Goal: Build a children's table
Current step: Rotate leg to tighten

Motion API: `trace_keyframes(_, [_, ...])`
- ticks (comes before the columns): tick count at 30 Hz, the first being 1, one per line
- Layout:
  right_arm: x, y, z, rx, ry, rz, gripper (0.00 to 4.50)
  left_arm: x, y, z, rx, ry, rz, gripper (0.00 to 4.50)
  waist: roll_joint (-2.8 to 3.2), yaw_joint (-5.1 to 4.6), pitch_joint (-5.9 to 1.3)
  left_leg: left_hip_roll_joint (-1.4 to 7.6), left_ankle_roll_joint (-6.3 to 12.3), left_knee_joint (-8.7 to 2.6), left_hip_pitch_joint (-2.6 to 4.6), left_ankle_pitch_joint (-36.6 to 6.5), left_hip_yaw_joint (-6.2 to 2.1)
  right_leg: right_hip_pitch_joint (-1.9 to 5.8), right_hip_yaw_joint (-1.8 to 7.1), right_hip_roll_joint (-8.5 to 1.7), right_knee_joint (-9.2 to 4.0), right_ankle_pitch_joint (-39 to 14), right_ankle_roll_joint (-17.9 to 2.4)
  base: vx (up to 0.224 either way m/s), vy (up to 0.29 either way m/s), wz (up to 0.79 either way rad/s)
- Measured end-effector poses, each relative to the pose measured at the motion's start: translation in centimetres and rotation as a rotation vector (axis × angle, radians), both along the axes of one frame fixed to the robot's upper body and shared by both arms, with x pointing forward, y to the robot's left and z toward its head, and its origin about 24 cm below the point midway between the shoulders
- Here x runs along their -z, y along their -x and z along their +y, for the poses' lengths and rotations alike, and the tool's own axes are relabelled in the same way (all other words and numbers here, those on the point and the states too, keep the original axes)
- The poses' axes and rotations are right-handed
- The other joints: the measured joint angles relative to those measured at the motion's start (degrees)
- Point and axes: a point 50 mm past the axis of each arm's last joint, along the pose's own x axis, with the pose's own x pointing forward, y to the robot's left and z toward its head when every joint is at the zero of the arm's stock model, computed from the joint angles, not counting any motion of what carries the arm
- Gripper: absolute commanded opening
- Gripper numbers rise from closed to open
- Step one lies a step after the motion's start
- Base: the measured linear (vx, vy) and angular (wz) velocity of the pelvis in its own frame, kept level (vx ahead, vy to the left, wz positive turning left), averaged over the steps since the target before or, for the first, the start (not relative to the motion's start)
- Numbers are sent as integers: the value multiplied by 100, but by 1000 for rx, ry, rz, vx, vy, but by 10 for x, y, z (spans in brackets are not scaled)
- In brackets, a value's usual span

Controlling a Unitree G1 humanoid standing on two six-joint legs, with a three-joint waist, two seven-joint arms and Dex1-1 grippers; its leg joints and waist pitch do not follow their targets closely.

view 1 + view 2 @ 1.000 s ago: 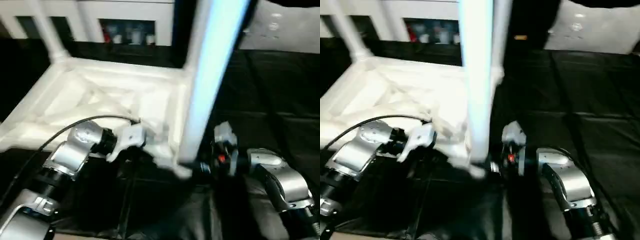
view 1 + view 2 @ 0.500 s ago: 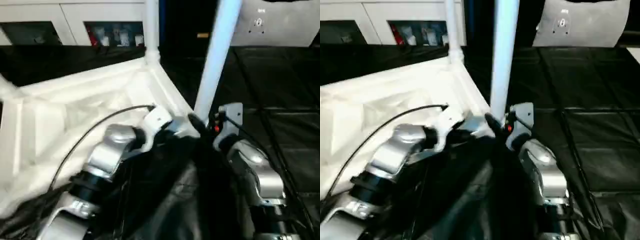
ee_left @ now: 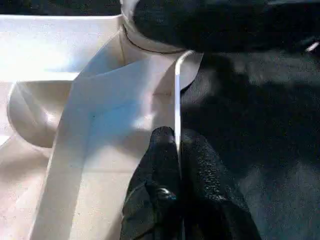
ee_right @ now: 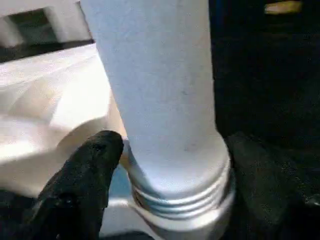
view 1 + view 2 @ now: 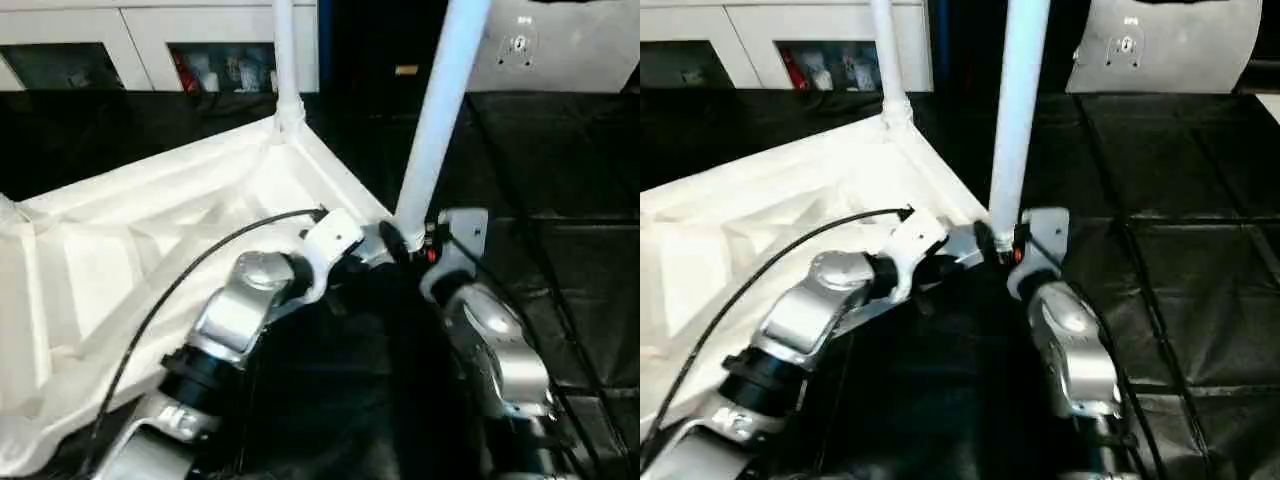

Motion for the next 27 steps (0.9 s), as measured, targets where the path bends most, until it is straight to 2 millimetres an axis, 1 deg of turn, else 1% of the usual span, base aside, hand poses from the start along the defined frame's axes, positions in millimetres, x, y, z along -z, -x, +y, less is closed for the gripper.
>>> trace_keyframes(2, [-2, 3, -8, -62, 18, -11, 428, 0, 1, 8, 34, -9, -5, 0, 0, 6, 0, 0, 0, 3, -2, 0, 0, 0, 0, 0, 1, 0, 0, 0, 0, 0])
trace_keyframes(4, [-6, 7, -13, -149, 35, -28, 442, 0, 2, 15, 73, -24, -10, 0, -5, 7, 3, 0, 0, 8, -6, 0, 0, 0, 0, -1, 0, 0, 0, 0, 0, 0])
trace_keyframes(5, [-8, 9, -17, -216, 63, -32, 446, 0, 4, 20, 113, -36, -8, 0, -6, 12, 3, 0, 1, 9, -8, -1, 0, 0, -1, -1, -1, 0, 0, 0, 0, 0])
trace_keyframes(7, [-14, 12, -33, -309, 129, -38, 446, 1, 7, 32, 179, -53, -6, 0, -11, 25, 7, 0, 1, 10, -8, -1, 0, 1, -1, -1, -1, 0, 0, 0, 0, 0])
trace_keyframes(9, [-18, 15, -39, -402, 156, -38, 446, 0, 9, 44, 243, -74, 0, 0, -17, 40, 10, 3, 1, 11, -8, 0, -2, 1, -6, -1, 2, 0, 0, 0, 0, 0])
trace_keyframes(12, [-20, 20, -36, -561, 169, -29, 446, 0, 13, 53, 344, -118, 4, 0, -18, 88, 11, 3, 1, 16, -8, 0, -3, 5, -7, -2, 4, 0, 0, 0, 0, 0])
trace_keyframes(14, [-21, 24, -33, -655, 169, -10, 446, 0, 15, 55, 402, -134, 3, 0, -21, 123, 12, 2, 3, 24, -11, -1, -3, 7, -6, -5, 3, 0, 0, 0, 0, 0])
trace_keyframes(15, [-22, 26, -31, -762, 188, 22, 446, 0, 17, 57, 456, -148, 12, 0, -24, 143, 14, 2, 7, 31, -14, -3, -3, 8, -6, -5, 4, 0, 0, 0, 0, 0])
trace_keyframes(16, [-24, 27, -29, -813, 199, 29, 446, 0, 19, 58, 487, -153, 19, 0, -31, 162, 16, 2, 8, 35, -13, -4, -3, 10, -6, -5, 5, 0, 0, 0, 0, 0])
trace_keyframes(18, [-28, 27, -26, -887, 203, 25, 446, 0, 22, 59, 545, -163, 32, 0, -38, 222, 19, 3, 8, 40, -13, -4, -4, 11, -6, -6, 9, 0, 0, 0, 0, 0])
trace_keyframes(21, [-27, 30, -21, -972, 204, 45, 446, 0, 25, 57, 616, -165, 44, 0, -43, 310, 20, 3, 11, 50, -14, -6, -3, 12, -5, -7, 11, 0, -1, 0, 0, 0])
trace_keyframes(22, [-26, 31, -19, -1007, 208, 59, 431, 0, 27, 56, 640, -170, 47, 0, -45, 327, 22, 3, 12, 51, -15, -6, -3, 12, -5, -8, 12, 0, -1, 0, 0, 0])
trace_keyframes(24, [-24, 33, -17, -1073, 214, 84, 431, 1, 29, 56, 691, -176, 55, 0, -56, 354, 22, 3, 11, 52, -16, -6, -3, 13, -5, -8, 12, 0, -1, 0, 0, 0])
trace_keyframes(26, [-21, 35, -13, -1126, 211, 107, 400, 1, 29, 55, 734, -187, 56, 0, -65, 361, 22, 3, 11, 53, -16, -6, -4, 13, -5, -8, 14, 0, -1, 0, 0, 0])
trace_keyframes(27, [-20, 36, -11, -1149, 207, 116, 394, 1, 29, 55, 752, -189, 57, 0, -65, 366, 22, 2, 11, 54, -17, -6, -3, 13, -5, -10, 14, 0, -1, 0, 0, 0])
